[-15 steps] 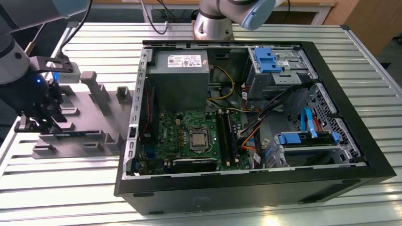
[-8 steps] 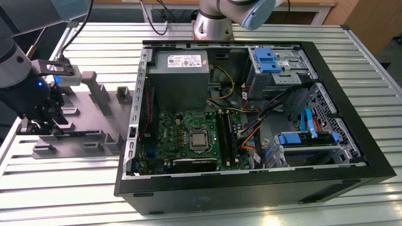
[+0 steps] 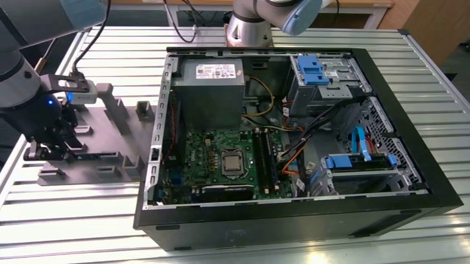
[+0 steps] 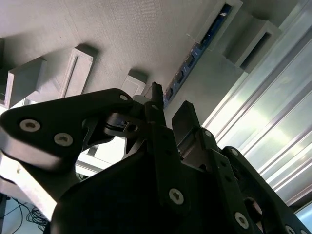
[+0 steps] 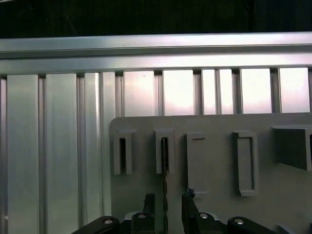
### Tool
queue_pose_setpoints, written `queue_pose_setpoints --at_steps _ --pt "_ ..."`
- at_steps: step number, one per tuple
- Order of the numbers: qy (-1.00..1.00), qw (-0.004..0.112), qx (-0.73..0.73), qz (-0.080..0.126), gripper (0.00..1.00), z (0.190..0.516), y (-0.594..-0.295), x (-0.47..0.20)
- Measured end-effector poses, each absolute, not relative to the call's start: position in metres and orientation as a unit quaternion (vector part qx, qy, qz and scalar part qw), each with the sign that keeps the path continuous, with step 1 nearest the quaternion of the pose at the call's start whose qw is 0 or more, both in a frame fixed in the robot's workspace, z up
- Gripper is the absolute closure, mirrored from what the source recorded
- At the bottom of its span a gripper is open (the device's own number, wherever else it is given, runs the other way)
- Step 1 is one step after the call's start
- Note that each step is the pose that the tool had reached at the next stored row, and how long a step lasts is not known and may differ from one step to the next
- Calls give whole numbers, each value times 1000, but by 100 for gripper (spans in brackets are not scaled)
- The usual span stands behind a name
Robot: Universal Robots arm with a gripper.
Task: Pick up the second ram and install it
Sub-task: 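Pick up the second ram and move it above second insertion slot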
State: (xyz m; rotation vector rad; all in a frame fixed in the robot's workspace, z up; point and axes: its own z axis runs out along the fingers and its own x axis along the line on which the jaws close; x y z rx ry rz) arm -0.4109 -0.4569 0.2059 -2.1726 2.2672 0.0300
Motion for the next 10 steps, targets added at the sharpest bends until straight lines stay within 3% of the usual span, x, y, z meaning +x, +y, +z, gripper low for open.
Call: queue_pose_setpoints --at_steps 10 --pt "722 1 -692 9 64 197 -457 -411"
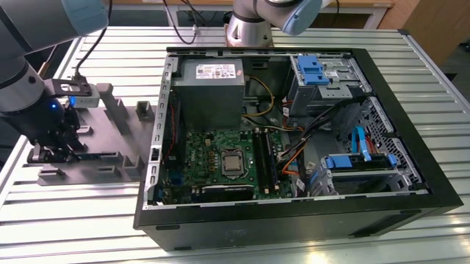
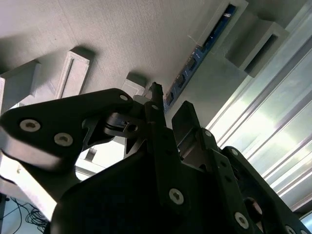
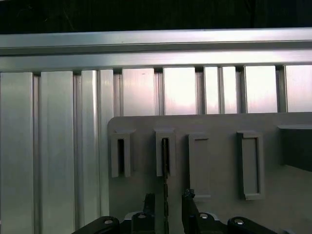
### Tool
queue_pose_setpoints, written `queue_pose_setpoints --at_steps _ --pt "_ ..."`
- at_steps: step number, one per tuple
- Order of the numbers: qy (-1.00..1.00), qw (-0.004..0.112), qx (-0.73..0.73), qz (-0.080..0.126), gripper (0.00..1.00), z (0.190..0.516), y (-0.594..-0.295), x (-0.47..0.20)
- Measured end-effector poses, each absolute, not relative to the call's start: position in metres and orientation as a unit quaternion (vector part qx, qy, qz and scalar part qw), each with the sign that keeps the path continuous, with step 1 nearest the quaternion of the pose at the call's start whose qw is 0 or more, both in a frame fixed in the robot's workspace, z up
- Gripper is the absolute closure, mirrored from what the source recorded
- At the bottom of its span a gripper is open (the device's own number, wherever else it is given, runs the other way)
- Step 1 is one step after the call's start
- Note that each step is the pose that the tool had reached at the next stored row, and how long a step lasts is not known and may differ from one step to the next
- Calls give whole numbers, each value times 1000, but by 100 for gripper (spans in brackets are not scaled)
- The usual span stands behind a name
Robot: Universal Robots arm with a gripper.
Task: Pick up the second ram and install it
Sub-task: 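Pick up the second ram and move it above second insertion slot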
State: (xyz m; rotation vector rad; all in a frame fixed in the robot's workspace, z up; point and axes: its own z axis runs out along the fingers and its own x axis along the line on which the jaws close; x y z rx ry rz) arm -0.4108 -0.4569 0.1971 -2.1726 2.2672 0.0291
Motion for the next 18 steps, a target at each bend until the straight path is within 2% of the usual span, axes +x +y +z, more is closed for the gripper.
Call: queue_pose_setpoints --at_steps 18 --pt "722 6 -692 4 64 192 -457 -409"
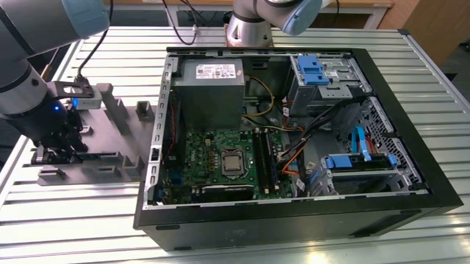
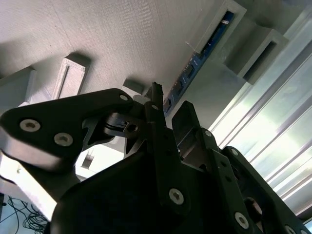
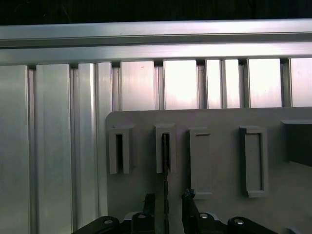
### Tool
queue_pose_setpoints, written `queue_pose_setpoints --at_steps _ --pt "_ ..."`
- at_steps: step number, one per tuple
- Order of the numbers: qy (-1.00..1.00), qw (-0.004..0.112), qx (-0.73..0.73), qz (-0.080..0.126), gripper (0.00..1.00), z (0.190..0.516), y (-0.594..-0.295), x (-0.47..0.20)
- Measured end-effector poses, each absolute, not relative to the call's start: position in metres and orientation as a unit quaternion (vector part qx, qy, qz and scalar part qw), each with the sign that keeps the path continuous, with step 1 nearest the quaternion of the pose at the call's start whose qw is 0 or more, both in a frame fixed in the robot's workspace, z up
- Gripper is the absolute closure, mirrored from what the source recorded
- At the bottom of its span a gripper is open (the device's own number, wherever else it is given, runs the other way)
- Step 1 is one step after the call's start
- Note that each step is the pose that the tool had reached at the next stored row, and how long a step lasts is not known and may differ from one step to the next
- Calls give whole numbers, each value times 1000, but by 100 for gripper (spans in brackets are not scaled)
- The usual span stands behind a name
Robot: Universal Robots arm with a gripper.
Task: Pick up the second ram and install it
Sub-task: 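Pick up the second ram and move it above second insertion slot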
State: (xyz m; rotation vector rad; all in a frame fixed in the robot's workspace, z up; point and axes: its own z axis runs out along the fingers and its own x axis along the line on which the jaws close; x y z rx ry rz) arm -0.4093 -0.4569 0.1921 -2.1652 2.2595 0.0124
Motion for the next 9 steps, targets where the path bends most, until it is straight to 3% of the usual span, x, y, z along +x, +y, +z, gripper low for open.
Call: queue_pose_setpoints --at_steps 4,5,9 --pt "722 6 -692 4 66 192 -457 -409" --pt "722 6 -692 4 73 191 -457 -409" --pt "722 6 -692 4 73 190 -457 -408"
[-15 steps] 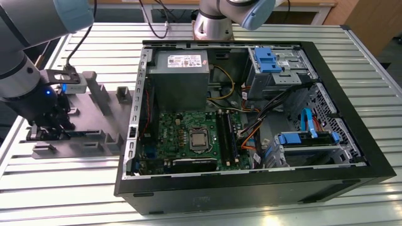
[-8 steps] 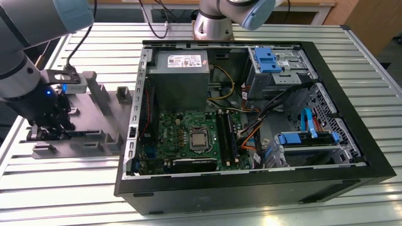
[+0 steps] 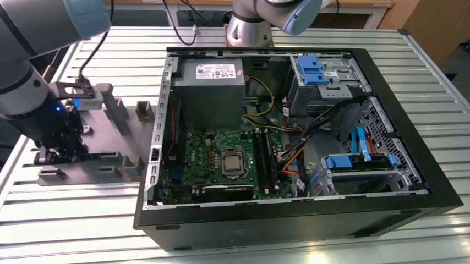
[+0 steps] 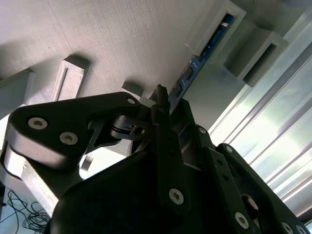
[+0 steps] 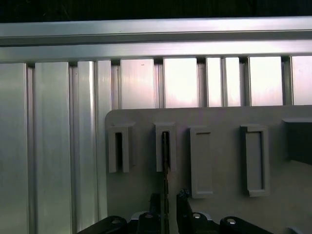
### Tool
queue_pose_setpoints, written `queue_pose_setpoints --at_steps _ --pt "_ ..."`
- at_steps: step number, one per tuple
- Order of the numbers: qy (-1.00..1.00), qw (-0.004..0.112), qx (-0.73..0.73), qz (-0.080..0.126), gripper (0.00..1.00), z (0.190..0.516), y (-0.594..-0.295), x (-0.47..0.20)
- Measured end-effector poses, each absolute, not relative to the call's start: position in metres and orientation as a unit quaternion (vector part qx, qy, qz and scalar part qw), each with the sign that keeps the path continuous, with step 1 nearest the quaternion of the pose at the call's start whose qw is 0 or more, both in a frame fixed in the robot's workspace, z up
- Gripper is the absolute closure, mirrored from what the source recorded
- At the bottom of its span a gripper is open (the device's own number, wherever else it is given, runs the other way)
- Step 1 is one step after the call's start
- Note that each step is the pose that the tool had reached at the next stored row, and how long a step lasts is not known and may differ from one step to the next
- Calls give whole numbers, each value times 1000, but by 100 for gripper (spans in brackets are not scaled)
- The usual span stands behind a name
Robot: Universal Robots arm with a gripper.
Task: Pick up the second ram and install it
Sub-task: 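Pick up the second ram and move it above second insertion slot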
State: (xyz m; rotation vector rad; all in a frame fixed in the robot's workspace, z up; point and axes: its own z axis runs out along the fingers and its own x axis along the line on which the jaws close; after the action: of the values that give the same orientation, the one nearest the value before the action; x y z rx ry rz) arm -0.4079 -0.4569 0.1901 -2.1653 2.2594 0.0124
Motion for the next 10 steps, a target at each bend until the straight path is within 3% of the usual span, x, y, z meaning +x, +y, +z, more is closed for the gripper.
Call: queue_pose_setpoints --at_steps 10 --pt "722 6 -692 4 73 189 -457 -408"
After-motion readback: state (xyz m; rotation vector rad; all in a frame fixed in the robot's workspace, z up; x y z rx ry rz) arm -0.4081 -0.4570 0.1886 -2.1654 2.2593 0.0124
